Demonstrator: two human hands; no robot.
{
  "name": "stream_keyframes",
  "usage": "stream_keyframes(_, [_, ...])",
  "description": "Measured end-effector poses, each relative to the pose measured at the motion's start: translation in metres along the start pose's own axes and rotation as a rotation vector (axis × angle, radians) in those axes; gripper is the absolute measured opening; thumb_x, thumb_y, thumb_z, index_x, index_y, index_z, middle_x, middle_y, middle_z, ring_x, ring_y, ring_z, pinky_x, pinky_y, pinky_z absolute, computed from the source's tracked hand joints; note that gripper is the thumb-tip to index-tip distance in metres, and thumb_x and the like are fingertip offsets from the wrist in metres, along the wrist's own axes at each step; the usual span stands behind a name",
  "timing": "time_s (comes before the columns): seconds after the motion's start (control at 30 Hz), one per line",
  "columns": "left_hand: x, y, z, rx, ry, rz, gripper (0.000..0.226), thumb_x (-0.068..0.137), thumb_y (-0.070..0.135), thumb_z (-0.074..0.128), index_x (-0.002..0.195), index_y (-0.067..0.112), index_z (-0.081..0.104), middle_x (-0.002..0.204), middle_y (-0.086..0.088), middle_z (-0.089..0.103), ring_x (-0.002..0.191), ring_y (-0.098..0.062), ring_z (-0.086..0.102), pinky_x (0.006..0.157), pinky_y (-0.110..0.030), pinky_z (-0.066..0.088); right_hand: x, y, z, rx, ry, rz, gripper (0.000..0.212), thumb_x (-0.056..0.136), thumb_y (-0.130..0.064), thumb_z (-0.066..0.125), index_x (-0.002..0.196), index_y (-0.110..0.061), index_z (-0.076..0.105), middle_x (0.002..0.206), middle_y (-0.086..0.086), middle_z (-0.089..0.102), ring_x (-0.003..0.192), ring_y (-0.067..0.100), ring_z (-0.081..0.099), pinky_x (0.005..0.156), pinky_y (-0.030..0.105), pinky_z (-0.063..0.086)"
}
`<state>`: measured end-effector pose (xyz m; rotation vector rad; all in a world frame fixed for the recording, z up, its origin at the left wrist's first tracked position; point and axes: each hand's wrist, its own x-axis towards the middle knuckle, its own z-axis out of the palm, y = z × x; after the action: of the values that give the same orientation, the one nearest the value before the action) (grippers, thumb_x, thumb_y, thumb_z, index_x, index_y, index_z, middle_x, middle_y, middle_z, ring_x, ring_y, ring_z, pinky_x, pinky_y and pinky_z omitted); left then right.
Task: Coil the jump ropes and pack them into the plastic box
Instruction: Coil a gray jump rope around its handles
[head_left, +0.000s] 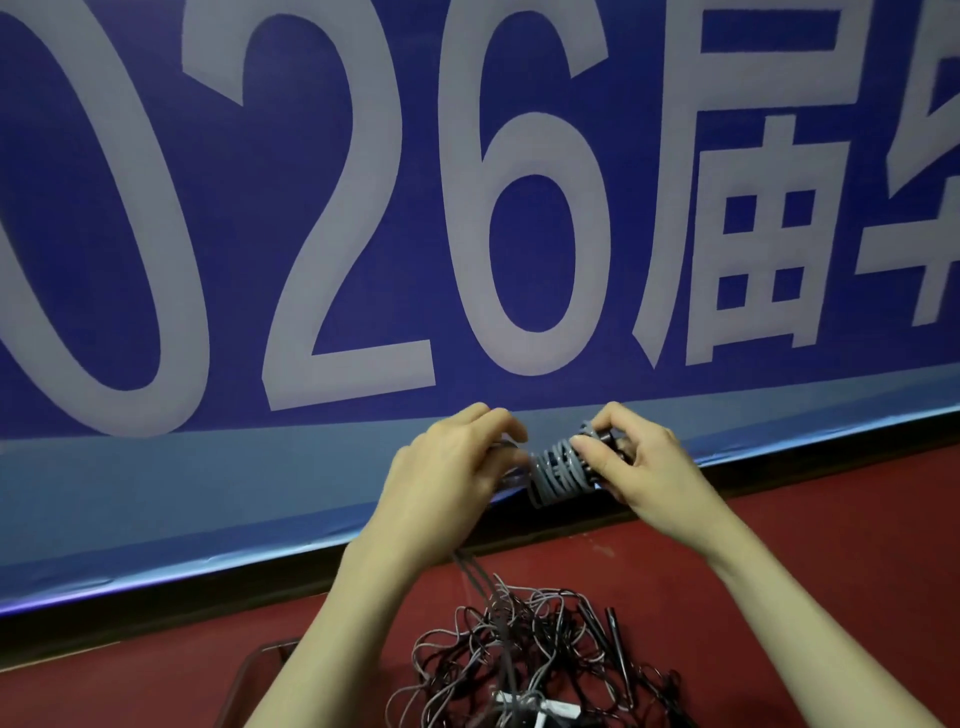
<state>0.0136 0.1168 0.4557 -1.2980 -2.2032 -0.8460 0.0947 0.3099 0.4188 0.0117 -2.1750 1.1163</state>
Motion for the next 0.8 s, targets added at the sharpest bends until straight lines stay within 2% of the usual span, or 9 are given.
stream_keyframes(0.13, [0.002,-0.016,0.003,-0.007,-0.028,-0.031,0.013,0.092,0.040,0.059,0.084,0.030,0.061,0.084,0.015,0.054,0.075,-0.007,0.049,0.067,-0.035,0.044,-0.001,-0.011,-0.001,0.169,-0.140,0.063,0.022,0.096,-0.022,0.060,0.082,-0.011,0.048,0.063,0.010,0.043,0.054,0.019,0.033,0.049,0.029,0.027])
stream_keyframes(0.27, [0.001,-0.028,0.002,-0.365,-0.202,-0.183,0.015,0.091,0.029,0.064,0.078,0.021,0.067,0.070,0.018,0.055,0.060,0.000,0.047,0.061,-0.016,0.036,-0.002,-0.019,-0.008,0.317,-0.220,0.107,0.022,0.092,-0.022,0.059,0.079,-0.012,0.045,0.060,0.011,0.032,0.045,0.012,0.025,0.043,0.020,0.020])
stream_keyframes(0.37, [-0.005,-0.032,0.007,-0.707,-0.342,-0.297,0.023,0.092,0.027,0.064,0.072,0.016,0.063,0.068,-0.005,0.050,0.059,-0.020,0.037,0.056,-0.027,0.029,-0.003,-0.022,-0.010,0.424,-0.272,0.131,0.024,0.089,-0.027,0.062,0.078,-0.014,0.045,0.058,0.005,0.036,0.044,0.009,0.027,0.041,0.017,0.021])
stream_keyframes(0.4, [-0.007,-0.034,0.012,-0.818,-0.360,-0.317,0.024,0.091,0.029,0.064,0.070,0.017,0.063,0.068,-0.009,0.049,0.059,-0.022,0.036,0.055,-0.028,0.029,-0.004,-0.022,-0.009,0.460,-0.286,0.138,0.027,0.091,-0.027,0.064,0.078,-0.014,0.045,0.059,0.004,0.038,0.044,0.008,0.028,0.041,0.017,0.021])
stream_keyframes(0.53, [-0.010,-0.034,0.027,-1.018,-0.327,-0.350,0.025,0.089,0.028,0.059,0.067,0.015,0.059,0.064,0.001,0.058,0.056,-0.010,0.050,0.055,-0.023,0.041,-0.004,-0.020,-0.004,0.572,-0.261,0.157,0.023,0.086,-0.027,0.059,0.079,-0.012,0.044,0.058,0.000,0.044,0.040,0.007,0.030,0.040,0.016,0.019])
stream_keyframes(0.63, [-0.005,-0.037,0.038,-0.817,-0.250,-0.339,0.027,0.088,0.015,0.061,0.066,0.010,0.047,0.064,-0.003,0.048,0.056,-0.010,0.042,0.054,-0.024,0.035,-0.006,-0.022,0.004,0.674,-0.196,0.182,0.028,0.092,-0.025,0.062,0.080,-0.009,0.042,0.057,-0.001,0.047,0.038,0.006,0.033,0.036,0.015,0.020])
stream_keyframes(0.7, [-0.002,-0.030,0.042,-0.722,-0.226,-0.404,0.019,0.078,0.028,0.057,0.065,0.016,0.052,0.060,-0.005,0.045,0.056,-0.016,0.037,0.053,-0.034,0.028,-0.007,-0.025,0.011,0.741,-0.130,0.205,0.024,0.091,-0.024,0.057,0.080,-0.009,0.042,0.058,-0.001,0.050,0.039,0.006,0.034,0.035,0.015,0.023])
stream_keyframes(0.77, [0.002,-0.021,0.046,-0.903,-0.136,-0.482,0.020,0.076,0.035,0.052,0.059,0.025,0.054,0.053,-0.001,0.044,0.052,-0.018,0.034,0.052,-0.034,0.024,-0.006,-0.027,0.016,0.804,-0.058,0.219,0.021,0.092,-0.021,0.052,0.079,-0.009,0.042,0.058,-0.002,0.051,0.040,0.007,0.035,0.034,0.016,0.025])
stream_keyframes(0.8, [0.004,-0.016,0.047,-1.001,-0.106,-0.500,0.022,0.084,0.027,0.049,0.063,0.023,0.053,0.053,0.002,0.045,0.050,-0.016,0.035,0.050,-0.030,0.027,-0.005,-0.027,0.017,0.826,-0.022,0.228,0.020,0.095,-0.019,0.051,0.079,-0.009,0.043,0.058,-0.003,0.052,0.040,0.007,0.035,0.034,0.016,0.026])
